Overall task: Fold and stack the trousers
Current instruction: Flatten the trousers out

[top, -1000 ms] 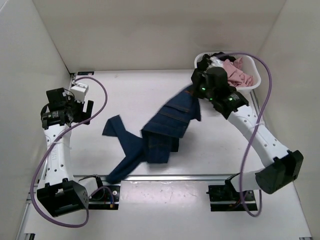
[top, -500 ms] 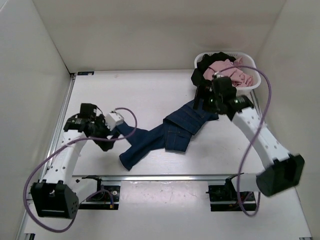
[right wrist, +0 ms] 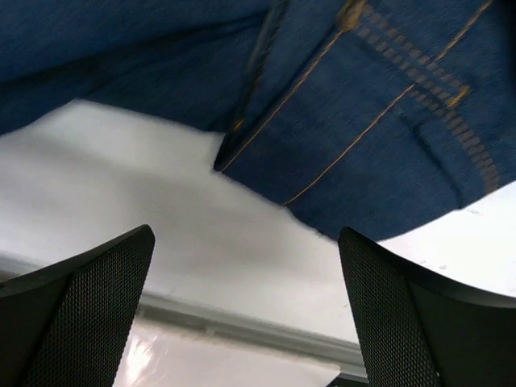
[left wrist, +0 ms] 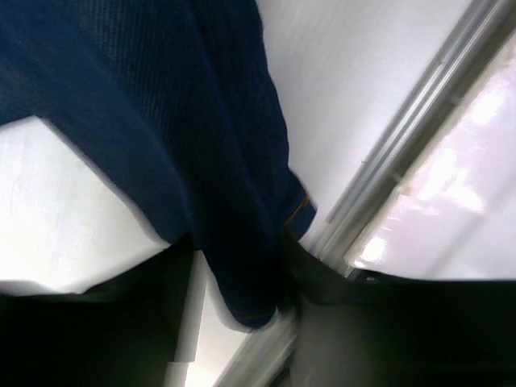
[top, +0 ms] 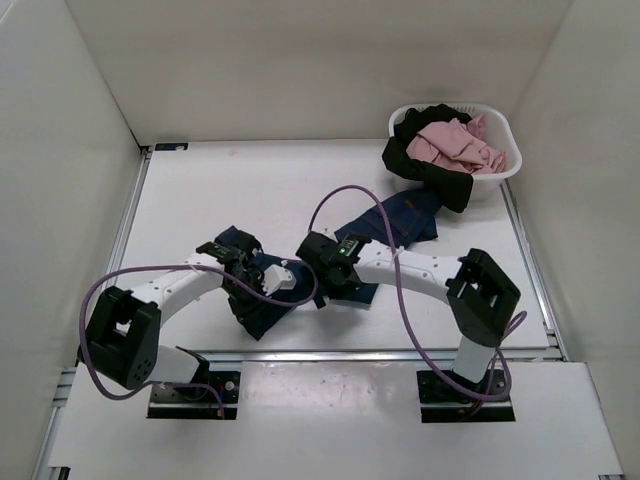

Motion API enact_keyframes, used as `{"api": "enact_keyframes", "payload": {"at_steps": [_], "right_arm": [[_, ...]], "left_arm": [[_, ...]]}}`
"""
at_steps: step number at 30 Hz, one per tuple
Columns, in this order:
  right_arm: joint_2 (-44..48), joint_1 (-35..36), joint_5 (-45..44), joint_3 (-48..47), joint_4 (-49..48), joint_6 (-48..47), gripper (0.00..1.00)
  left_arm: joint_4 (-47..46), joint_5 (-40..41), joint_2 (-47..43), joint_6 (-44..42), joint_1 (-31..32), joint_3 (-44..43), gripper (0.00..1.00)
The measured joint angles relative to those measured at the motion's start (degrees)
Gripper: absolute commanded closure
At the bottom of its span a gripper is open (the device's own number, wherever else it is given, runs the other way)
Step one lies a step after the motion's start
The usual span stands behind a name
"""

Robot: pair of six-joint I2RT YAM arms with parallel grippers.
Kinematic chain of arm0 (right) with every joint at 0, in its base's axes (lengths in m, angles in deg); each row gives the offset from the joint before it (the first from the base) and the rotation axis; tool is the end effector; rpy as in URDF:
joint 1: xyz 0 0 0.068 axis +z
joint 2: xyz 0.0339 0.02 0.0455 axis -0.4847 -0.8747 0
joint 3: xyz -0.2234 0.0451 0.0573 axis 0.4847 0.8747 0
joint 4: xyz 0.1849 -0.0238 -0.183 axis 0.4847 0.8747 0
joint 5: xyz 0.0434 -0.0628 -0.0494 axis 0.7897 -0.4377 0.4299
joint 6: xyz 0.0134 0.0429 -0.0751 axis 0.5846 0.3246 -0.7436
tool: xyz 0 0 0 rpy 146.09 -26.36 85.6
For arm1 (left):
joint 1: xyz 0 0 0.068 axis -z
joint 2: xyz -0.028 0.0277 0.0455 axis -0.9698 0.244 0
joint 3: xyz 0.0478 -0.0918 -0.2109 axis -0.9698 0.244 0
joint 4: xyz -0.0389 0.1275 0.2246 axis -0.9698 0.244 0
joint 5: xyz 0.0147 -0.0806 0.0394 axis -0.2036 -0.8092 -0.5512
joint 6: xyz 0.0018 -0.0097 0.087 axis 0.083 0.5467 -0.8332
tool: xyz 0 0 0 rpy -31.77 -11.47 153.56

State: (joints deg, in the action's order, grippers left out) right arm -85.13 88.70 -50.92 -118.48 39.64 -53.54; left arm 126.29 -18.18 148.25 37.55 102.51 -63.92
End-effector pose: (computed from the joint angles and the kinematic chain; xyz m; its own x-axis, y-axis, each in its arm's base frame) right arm 0.1968 0.2935 0.1370 -0.7884 -0.4542 -0.4149 -0.4655 0.8814 -0.0803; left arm 0.1813 -0.1223 0.0960 -0.4681 0.8470 -0.2521 0.8754 0.4053 -0.2635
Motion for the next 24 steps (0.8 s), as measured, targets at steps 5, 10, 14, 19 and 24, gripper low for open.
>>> {"api": "enact_keyframes", "payload": {"at_steps": [5, 10, 14, 19, 24], "right_arm": [[-5.4, -1.3, -6.1, -2.4, -0.2, 0.9, 0.07], [-9.9, -2.7, -9.3, -2.7, -0.5, 2.9, 0.60], [-9.9, -3.3, -11.2, -2.7, -0.4, 4.5, 1.00], [-4.0, -3.8, -11.9, -2.1, 2.6, 7.8, 1.00], [19.1, -3.0, -11.4, -0.7, 4.6, 12.4, 1.00]], "left_arm": [[-2.9, 2.1, 1.3, 2.4, -0.1, 0.1, 0.86], [-3.4, 3.2, 1.1, 4.1, -2.8, 0.0, 0.86], [-3.1, 6.3, -1.0, 4.7, -6.1, -2.1, 0.86], [-2.9, 12.0, -2.6, 4.9, -11.7, -11.5, 0.86], [-3.6, 15.4, 1.4, 4.5, -22.7, -34.9, 0.86]]}}
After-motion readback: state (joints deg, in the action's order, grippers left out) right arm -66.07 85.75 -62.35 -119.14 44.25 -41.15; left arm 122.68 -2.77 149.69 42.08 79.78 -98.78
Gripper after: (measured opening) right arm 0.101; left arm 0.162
